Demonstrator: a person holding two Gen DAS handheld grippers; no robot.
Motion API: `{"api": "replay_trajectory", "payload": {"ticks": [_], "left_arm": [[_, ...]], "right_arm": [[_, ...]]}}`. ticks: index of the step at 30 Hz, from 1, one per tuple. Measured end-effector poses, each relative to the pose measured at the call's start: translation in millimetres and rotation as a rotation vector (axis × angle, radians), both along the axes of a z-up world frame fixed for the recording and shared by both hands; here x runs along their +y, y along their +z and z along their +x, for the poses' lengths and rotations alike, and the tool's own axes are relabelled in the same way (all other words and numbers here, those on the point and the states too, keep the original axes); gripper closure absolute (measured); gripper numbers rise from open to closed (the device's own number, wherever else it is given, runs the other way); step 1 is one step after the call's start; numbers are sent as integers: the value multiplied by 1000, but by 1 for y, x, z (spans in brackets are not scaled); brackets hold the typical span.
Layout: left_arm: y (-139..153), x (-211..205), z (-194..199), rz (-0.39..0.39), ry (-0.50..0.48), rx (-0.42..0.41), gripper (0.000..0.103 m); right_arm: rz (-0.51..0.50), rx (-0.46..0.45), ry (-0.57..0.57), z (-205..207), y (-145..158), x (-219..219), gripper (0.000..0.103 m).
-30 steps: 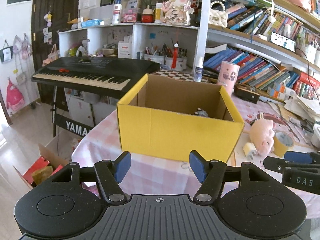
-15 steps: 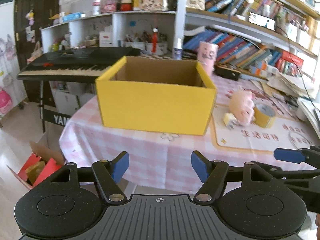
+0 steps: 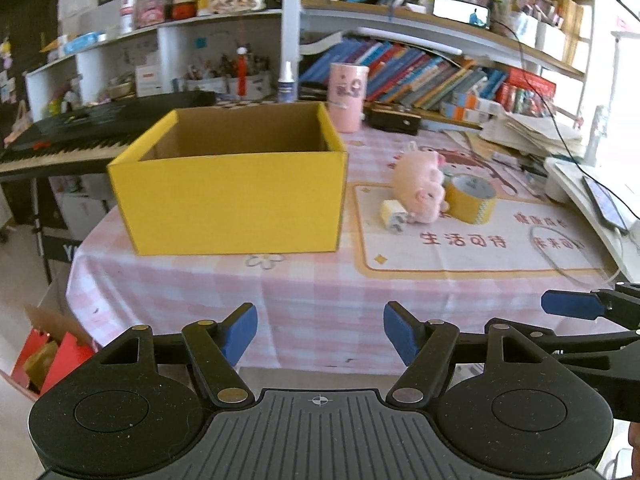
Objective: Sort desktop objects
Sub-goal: 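Withdraw both open grippers from the box back over the table, then move the left gripper toward the pink plush pig and close around it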
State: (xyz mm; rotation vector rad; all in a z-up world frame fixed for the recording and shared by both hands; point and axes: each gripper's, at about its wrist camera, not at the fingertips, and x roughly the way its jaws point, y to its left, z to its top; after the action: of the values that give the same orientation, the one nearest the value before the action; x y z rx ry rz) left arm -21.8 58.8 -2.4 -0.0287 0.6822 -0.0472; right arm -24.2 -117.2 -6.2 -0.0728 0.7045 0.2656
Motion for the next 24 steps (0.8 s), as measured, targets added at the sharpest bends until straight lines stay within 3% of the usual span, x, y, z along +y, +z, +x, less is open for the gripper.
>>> {"api": "replay_trajectory", "payload": {"ticks": [24], "left_arm": [[-5,-70,61,14,-96,31,31]], "right_arm": [[-15,46,-72,58,-4,-70,39]]}}
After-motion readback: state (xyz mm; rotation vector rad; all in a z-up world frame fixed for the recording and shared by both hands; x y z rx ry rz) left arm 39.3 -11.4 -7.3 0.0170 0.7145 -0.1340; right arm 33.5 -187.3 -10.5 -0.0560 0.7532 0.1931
